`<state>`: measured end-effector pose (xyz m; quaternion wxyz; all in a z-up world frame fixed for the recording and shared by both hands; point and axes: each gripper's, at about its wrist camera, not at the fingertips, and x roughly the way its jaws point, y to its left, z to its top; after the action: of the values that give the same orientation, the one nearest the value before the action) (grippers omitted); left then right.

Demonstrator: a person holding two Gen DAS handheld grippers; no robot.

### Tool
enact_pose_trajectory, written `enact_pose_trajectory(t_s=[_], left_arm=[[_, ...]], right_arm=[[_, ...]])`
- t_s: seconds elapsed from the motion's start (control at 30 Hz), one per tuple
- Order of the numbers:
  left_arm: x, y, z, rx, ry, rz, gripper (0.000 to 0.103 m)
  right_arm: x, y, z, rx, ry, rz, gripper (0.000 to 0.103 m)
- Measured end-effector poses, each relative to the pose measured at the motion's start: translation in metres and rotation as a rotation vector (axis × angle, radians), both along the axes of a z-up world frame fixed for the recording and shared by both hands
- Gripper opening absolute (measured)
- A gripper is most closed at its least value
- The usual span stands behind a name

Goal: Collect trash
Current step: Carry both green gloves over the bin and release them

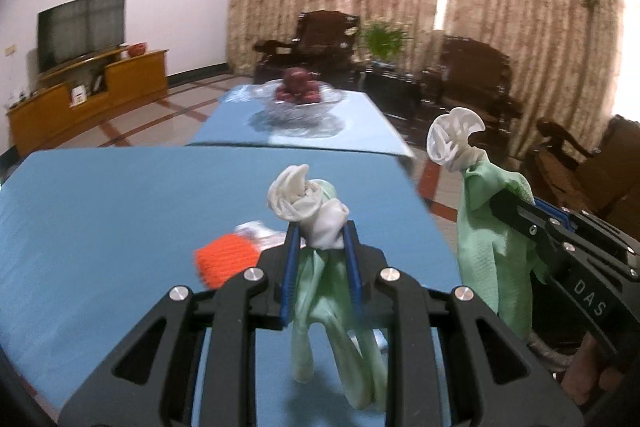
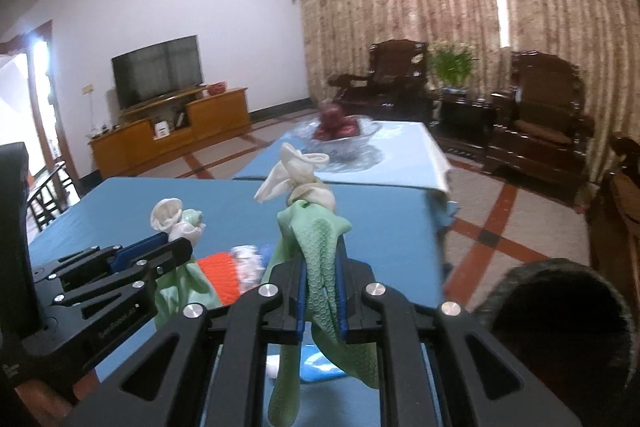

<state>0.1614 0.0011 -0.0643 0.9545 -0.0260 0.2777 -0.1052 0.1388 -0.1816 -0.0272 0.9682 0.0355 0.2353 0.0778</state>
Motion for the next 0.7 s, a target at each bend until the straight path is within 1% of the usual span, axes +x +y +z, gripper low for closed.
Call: enact_pose_trajectory(t_s=[0.13, 0.27, 0.37, 0.53, 0.7], left_arm=[[0.003, -0.037, 0.005, -0.016, -0.012, -0.066, 0.021], [0.008, -0.086, 0.008, -0.024, -0.024, -0.154, 0.021], [0.010, -0.116, 0.004, -0.033, -0.016, -0.216, 0.021], [0.012, -0.170, -0.002, -0.044, -0.001, -0.306, 0.021], [0.016, -0.213, -0.007, -0.047, 0.007, -0.364, 0.021]], right_arm=[[-0.008, -0.033, 0.004, 0.007, -0.001, -0.069, 0.012], [-0.015, -0.070, 0.006, -0.001, 0.000, -0.153, 0.012], [-0.025, -0.104, 0.005, -0.009, 0.002, -0.235, 0.012], [-0.035, -0.148, 0.000, -0.019, 0.018, -0.338, 0.012], [-0.047, -0.188, -0.009, -0.030, 0.038, -0.428, 0.012]])
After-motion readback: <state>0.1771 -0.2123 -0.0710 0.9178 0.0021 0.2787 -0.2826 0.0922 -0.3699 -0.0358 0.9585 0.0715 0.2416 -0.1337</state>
